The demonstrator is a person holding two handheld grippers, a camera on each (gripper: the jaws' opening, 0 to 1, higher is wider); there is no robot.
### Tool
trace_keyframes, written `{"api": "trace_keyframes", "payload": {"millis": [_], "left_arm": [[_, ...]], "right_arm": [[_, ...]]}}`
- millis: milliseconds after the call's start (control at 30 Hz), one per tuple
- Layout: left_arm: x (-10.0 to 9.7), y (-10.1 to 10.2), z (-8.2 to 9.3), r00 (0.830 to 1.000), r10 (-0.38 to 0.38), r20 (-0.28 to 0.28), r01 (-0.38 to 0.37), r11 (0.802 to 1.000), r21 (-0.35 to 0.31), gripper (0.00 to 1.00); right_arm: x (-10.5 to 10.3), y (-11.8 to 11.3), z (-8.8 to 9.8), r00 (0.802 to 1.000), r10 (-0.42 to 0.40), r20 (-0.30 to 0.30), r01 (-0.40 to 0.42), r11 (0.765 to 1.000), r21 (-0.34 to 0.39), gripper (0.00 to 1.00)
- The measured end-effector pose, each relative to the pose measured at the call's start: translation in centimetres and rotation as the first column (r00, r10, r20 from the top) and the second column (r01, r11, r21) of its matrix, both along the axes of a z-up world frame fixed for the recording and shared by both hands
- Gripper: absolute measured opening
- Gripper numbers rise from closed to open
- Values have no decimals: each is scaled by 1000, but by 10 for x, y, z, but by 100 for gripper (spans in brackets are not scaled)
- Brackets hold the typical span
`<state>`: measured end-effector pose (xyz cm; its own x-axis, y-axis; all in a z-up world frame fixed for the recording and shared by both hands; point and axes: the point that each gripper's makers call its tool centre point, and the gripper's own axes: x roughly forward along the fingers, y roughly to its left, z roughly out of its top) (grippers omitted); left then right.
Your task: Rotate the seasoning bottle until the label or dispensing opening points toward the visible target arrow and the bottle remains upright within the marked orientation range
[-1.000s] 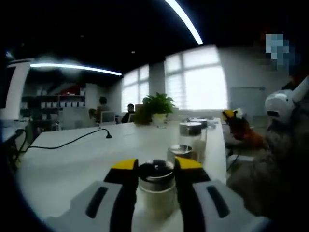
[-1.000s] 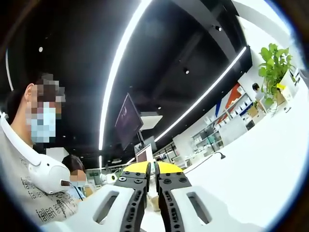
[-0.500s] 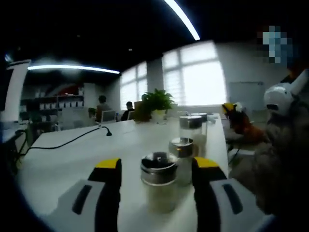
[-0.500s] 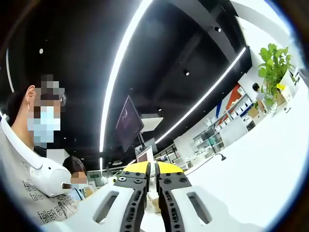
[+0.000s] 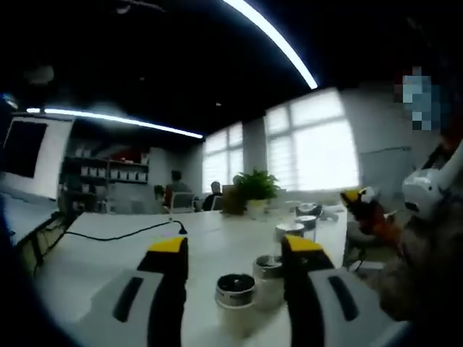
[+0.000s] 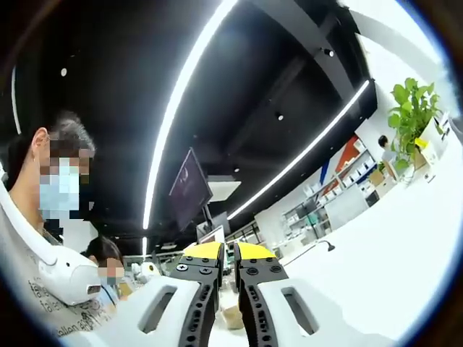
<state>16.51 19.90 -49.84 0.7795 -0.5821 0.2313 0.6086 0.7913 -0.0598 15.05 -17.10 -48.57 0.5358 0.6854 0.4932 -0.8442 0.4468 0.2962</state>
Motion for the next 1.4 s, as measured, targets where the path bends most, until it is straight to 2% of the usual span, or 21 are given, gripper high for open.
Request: {"api": "trace_keyframes", "payload": {"millis": [67,267,400,500,600,667,700,800,867,933,1000,1033,1067,1100,1133,1167,1200,1233,1300,1333,1400], "left_arm": [[-3,7,12,1000,30,6,-30,998,-55,52],[-25,4,37,999,-5,53,9,998,-67,49],[-29,6,33,997,53,51,-56,996,63,49],[-28,9,33,999,43,11,-44,999,32,49],[-27,11,33,998,62,-8,-62,998,7,49],[-26,15,26,995,92,-42,-91,996,25,47],[-25,18,18,991,112,-71,-108,992,61,44],[-25,21,17,990,126,-59,-123,991,55,43],[-26,24,19,990,129,-59,-128,991,32,42],[-26,30,20,985,167,-52,-165,985,48,43],[-23,45,20,963,267,-48,-261,960,102,51],[-23,54,22,946,323,-22,-317,938,144,57],[-24,63,28,927,375,12,-372,914,163,59],[-27,69,32,914,405,31,-404,898,174,57],[-29,70,34,912,409,37,-409,896,174,54],[-35,70,38,916,398,38,-399,902,163,52],[-38,70,44,921,388,46,-390,910,142,52],[-41,68,49,926,373,50,-377,919,115,53],[-45,71,55,923,381,55,-384,920,78,56],[-45,75,57,914,402,60,-406,911,76,59],[-45,81,55,892,447,68,-452,884,118,64]], "right_arm": [[4,1,-1,999,-34,-3,34,999,-34,4],[15,-14,-7,991,-128,-27,126,988,-85,4],[21,-33,-4,982,-186,-36,182,979,-91,4],[21,-40,0,979,-202,-38,198,977,-85,4],[16,-34,-1,983,-183,-21,177,970,-164,0],[15,-34,1,977,-211,3,207,956,-208,0],[14,-34,3,976,-219,13,217,954,-208,1],[16,-41,10,968,-252,16,250,952,-173,15],[20,-48,9,958,-286,9,282,942,-180,17],[21,-53,7,948,-319,14,315,926,-210,17],[24,-61,5,928,-371,34,366,892,-266,17],[28,-66,2,911,-410,51,404,860,-311,17],[33,-73,-3,883,-462,84,457,803,-383,18],[39,-80,-9,852,-509,125,503,729,-463,21],[44,-85,-17,826,-540,163,534,654,-537,25],[48,-88,-21,805,-557,204,558,594,-579,26],[50,-89,-23,792,-562,237,574,556,-601,26],[51,-87,-25,791,-562,242,576,551,-604,26],[52,-90,-23,782,-586,214,590,581,-561,30],[52,-90,-23,786,-585,201,585,596,-551,35],[54,-93,-24,787,-591,176,580,613,-536,36]]}}
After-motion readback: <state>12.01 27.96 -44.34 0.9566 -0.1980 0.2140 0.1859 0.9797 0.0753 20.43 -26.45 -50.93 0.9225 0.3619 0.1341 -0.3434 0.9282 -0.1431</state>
